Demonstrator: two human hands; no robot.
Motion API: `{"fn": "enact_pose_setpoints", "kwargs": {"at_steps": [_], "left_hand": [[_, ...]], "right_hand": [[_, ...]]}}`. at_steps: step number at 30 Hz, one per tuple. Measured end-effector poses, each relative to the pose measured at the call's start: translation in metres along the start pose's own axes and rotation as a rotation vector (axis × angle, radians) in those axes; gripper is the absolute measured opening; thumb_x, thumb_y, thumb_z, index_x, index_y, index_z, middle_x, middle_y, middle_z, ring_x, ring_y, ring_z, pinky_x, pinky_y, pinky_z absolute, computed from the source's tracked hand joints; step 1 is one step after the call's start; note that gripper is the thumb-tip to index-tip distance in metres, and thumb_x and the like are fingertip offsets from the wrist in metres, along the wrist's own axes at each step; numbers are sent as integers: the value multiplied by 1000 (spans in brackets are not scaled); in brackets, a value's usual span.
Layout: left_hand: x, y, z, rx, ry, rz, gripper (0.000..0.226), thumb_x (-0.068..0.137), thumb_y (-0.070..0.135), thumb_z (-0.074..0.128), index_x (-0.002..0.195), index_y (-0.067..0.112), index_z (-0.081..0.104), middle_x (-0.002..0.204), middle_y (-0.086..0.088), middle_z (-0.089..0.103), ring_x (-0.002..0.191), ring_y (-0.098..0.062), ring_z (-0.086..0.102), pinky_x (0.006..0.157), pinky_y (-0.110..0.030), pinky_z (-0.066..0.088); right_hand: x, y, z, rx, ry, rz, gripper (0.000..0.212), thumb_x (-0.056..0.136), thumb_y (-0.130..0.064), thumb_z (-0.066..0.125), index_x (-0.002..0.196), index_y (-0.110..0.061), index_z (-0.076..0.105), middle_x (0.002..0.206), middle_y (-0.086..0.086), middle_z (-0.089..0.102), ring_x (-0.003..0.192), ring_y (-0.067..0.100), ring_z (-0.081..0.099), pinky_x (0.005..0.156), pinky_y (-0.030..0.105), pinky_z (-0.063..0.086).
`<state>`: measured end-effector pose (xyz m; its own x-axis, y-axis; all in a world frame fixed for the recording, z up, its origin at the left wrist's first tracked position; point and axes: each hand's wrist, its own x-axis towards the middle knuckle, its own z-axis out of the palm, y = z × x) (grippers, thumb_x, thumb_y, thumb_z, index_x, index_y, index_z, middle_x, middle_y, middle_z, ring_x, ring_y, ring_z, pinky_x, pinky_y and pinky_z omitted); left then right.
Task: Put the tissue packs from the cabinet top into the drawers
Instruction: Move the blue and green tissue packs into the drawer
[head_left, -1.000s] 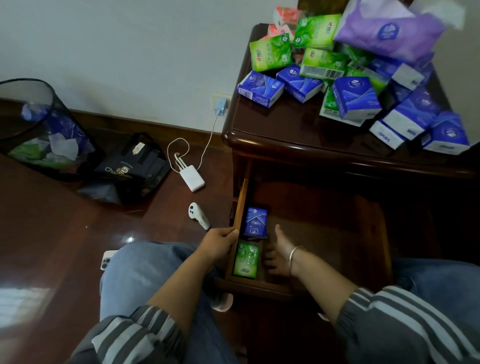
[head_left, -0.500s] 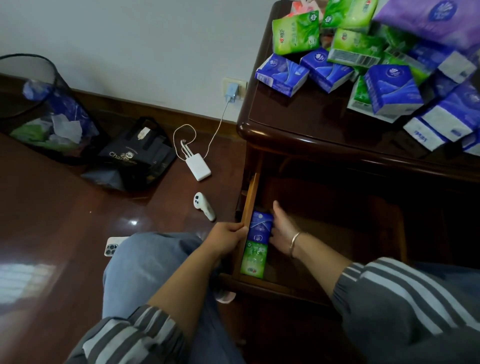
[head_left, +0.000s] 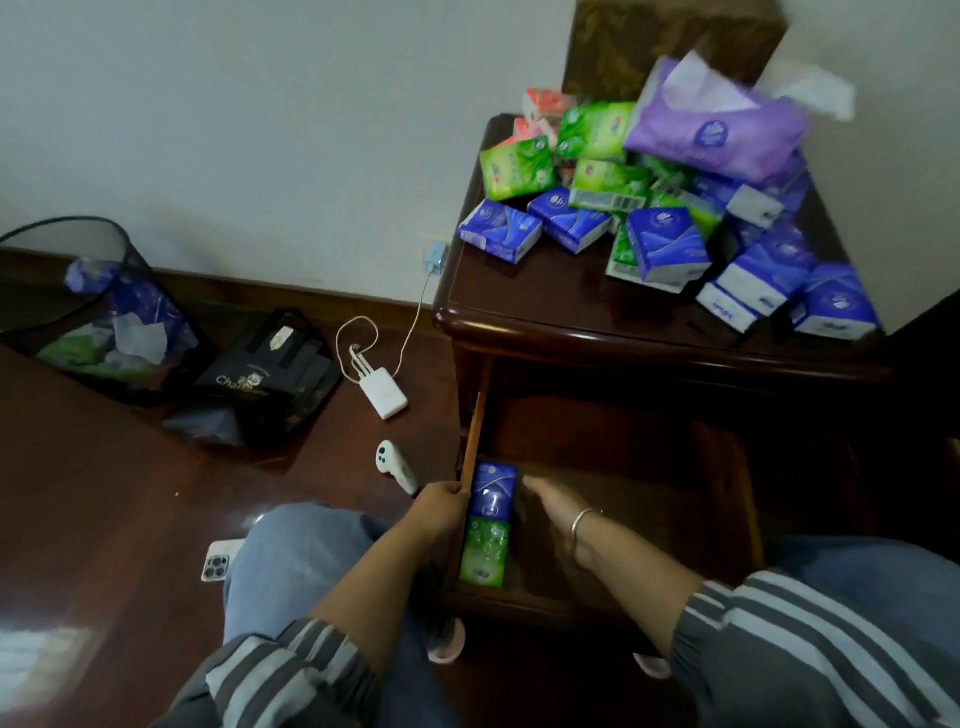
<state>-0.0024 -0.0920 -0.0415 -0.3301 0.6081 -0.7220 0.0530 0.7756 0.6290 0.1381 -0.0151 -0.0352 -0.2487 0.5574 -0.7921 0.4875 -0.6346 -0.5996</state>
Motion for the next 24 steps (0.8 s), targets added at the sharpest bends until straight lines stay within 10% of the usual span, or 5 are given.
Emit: {"fn": "enact_pose_setpoints", "kwargs": {"at_steps": [7, 11, 15, 17, 24], "left_hand": [[-46, 53, -11, -16, 193, 153, 13, 89, 6, 54, 87, 7, 67, 105, -26, 67, 91, -33, 63, 77, -37, 49], [-79, 95, -32, -2, 162, 238, 21, 94, 11, 53, 111, 9, 65, 100, -9, 64, 88, -18, 56, 68, -25, 43], [-111, 156, -35, -63, 179, 380, 21, 95, 7, 51, 112, 6, 63, 91, -6, 66, 76, -12, 58, 54, -13, 46], [-118, 182, -19, -32, 271, 495, 22, 96, 13, 51, 113, 8, 63, 102, -7, 68, 88, -16, 63, 70, -20, 52], [-119, 232, 71, 399, 560, 1012, 35, 93, 25, 57, 123, 8, 57, 121, -9, 58, 116, -23, 52, 97, -29, 36]], "right_hand": [[-96, -17, -101, -39, -38, -271, 16, 90, -21, 57, 94, -26, 72, 104, -14, 63, 100, 1, 52, 86, 28, 39], [-139, -41, -168, 12, 328, -602, 22, 88, -8, 57, 81, -24, 71, 96, -6, 68, 90, 6, 58, 79, 24, 45], [-131, -78, -219, -58, 783, -799, 17, 85, -9, 59, 100, -15, 65, 109, 11, 66, 97, 19, 59, 90, 32, 44], [-114, -96, -237, -211, 940, -817, 33, 85, -17, 61, 117, -12, 58, 123, 13, 58, 116, 29, 50, 102, 39, 36], [-57, -114, -245, -631, 917, -662, 56, 94, -46, 40, 145, -27, 29, 153, 5, 29, 142, 24, 24, 113, 42, 22]]}}
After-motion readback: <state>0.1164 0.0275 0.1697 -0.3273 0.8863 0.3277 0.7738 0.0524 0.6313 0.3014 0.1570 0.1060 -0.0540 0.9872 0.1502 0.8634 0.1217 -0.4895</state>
